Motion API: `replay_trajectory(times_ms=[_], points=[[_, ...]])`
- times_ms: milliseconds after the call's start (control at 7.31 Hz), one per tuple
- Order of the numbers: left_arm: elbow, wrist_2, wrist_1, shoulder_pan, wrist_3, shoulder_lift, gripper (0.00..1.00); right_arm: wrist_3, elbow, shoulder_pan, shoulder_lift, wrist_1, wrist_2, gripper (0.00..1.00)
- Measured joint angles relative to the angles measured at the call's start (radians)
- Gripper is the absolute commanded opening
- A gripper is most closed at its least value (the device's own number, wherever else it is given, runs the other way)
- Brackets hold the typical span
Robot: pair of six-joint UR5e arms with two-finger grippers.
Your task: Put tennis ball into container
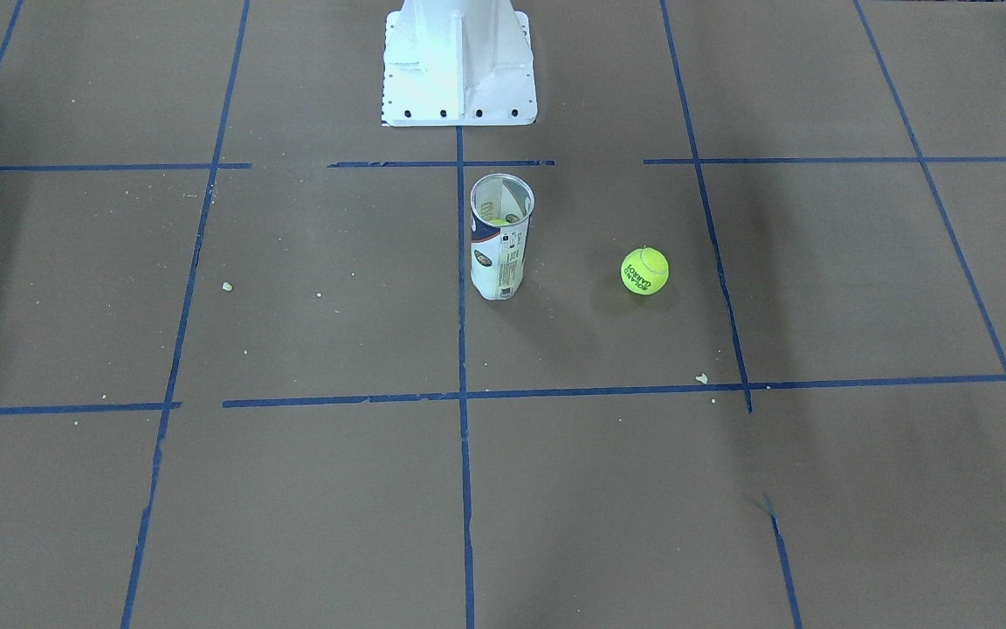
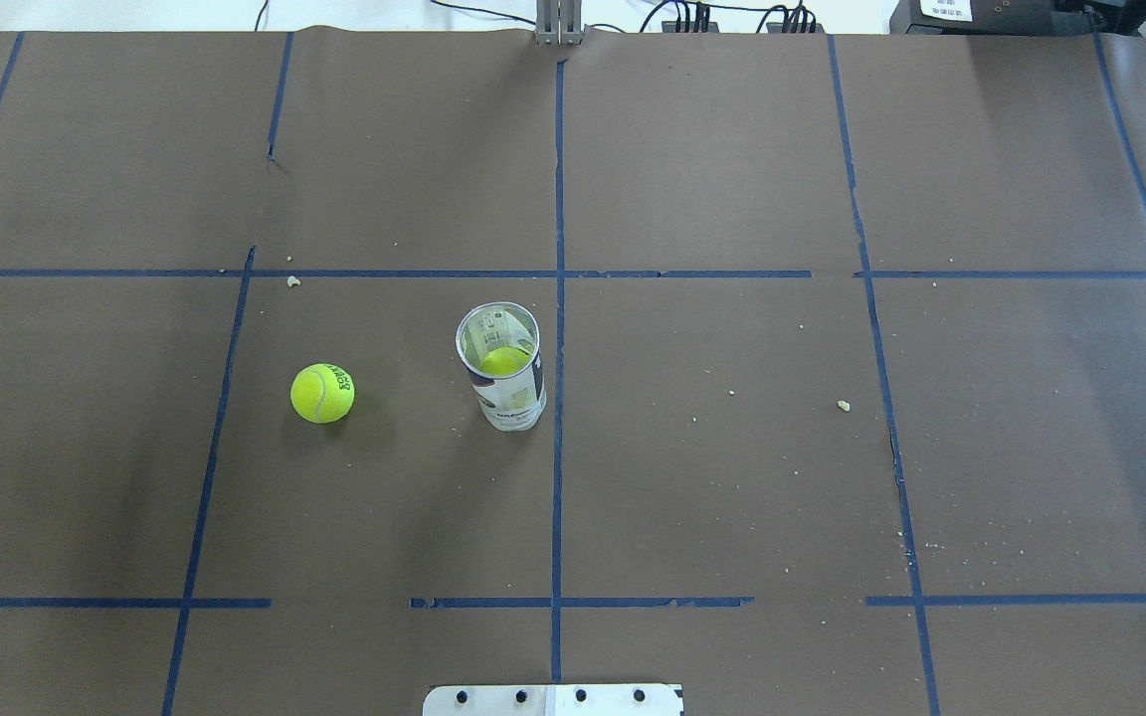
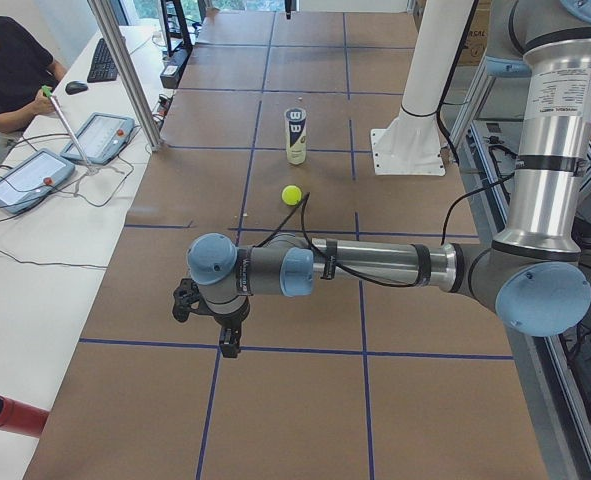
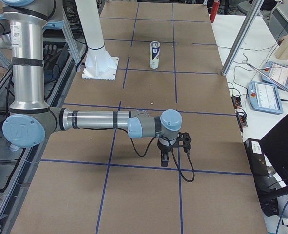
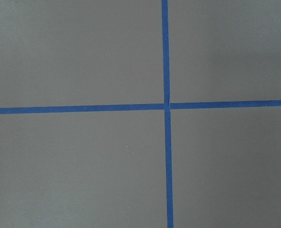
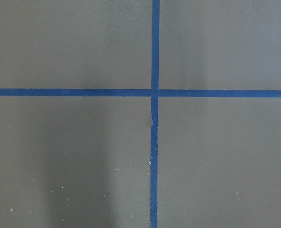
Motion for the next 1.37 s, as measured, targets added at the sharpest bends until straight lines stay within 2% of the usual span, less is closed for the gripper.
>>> replay_trajectory(times_ms=[411, 684, 1095, 1368], points=[[-0.005, 0.001, -0.004, 0.003, 0.0, -0.029, 1.0, 0.0, 0.0, 0.0, 0.0, 0.0, 0.0, 1.0], [-0.074, 0.0, -0.003, 0.051, -0.072, -0.093, 1.0, 0.0, 0.0, 0.0, 0.0, 0.0, 0.0, 1.0], [-0.302, 0.01, -0.004, 0.25, -0.362, -0.141, 1.0, 0.0, 0.0, 0.0, 0.0, 0.0, 0.0, 1.0], [-0.355, 0.047, -0.004, 0.414, -0.603, -0.215, 1.0, 0.0, 0.0, 0.0, 0.0, 0.0, 0.0, 1.0]])
